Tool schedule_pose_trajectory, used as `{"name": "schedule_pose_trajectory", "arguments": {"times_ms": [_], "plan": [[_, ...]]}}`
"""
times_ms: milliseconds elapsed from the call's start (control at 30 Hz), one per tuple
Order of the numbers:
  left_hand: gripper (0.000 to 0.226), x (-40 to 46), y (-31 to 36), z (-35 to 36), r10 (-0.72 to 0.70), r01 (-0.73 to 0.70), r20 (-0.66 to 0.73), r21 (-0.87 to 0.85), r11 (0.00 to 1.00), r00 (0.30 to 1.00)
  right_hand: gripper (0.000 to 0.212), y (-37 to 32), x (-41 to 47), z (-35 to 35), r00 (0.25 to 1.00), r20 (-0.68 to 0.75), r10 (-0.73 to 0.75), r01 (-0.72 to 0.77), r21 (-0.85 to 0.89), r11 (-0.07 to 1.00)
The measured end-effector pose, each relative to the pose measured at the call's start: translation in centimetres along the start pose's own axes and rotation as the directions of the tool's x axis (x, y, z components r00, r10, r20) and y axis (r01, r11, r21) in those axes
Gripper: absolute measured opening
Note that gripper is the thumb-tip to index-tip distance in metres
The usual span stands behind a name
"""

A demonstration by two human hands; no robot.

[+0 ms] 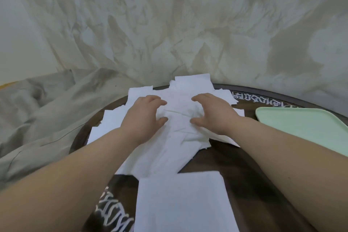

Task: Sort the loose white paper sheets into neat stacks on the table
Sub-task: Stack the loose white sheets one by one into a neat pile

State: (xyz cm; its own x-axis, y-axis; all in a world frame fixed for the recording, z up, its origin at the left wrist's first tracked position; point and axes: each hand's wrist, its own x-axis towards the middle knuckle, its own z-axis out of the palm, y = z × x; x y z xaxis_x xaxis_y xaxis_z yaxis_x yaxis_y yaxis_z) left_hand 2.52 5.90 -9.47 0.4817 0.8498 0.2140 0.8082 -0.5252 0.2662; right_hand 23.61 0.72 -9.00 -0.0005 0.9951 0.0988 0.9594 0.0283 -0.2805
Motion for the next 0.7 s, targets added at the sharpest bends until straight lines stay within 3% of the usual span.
{"name": "schedule_pose_trajectory", "arguments": {"times_ms": [100, 333, 433, 533, 633, 700], "plan": [[0.06, 2.3, -1.0, 1.5, -0.054, 0.054, 0.061, 0.002, 0.999, 0.997, 0.075, 0.7, 2.6, 1.7, 0.994, 0.108, -0.035, 0.043, -0.075, 0.996], [0.073, 3.5, -3.9, 3.4, -0.234, 0.234, 0.015, 0.001, 0.972, 0.972, 0.024, 1.1, 5.2, 3.9, 0.996, -0.027, -0.082, 0.069, -0.335, 0.94], [0.074, 4.0, -4.7, 3.6, -0.283, 0.282, -0.009, -0.05, 0.958, 0.959, 0.023, 1.3, 5.3, 4.9, 0.991, -0.108, -0.084, 0.041, -0.348, 0.937], [0.064, 5.0, -5.2, 3.8, -0.321, 0.32, -0.013, -0.04, 0.947, 0.947, 0.027, 1.7, 5.1, 5.3, 0.968, -0.22, -0.12, 0.049, -0.303, 0.952], [0.014, 5.9, -6.0, 4.5, -0.28, 0.284, -0.081, 0.039, 0.958, 0.957, 0.034, 1.9, 5.8, 5.9, 0.955, -0.248, -0.166, 0.086, -0.303, 0.949], [0.028, 5.8, -6.1, 4.7, -0.252, 0.259, -0.135, 0.033, 0.965, 0.958, 0.021, 1.6, 5.9, 5.7, 0.973, -0.193, -0.129, 0.063, -0.317, 0.946]]}}
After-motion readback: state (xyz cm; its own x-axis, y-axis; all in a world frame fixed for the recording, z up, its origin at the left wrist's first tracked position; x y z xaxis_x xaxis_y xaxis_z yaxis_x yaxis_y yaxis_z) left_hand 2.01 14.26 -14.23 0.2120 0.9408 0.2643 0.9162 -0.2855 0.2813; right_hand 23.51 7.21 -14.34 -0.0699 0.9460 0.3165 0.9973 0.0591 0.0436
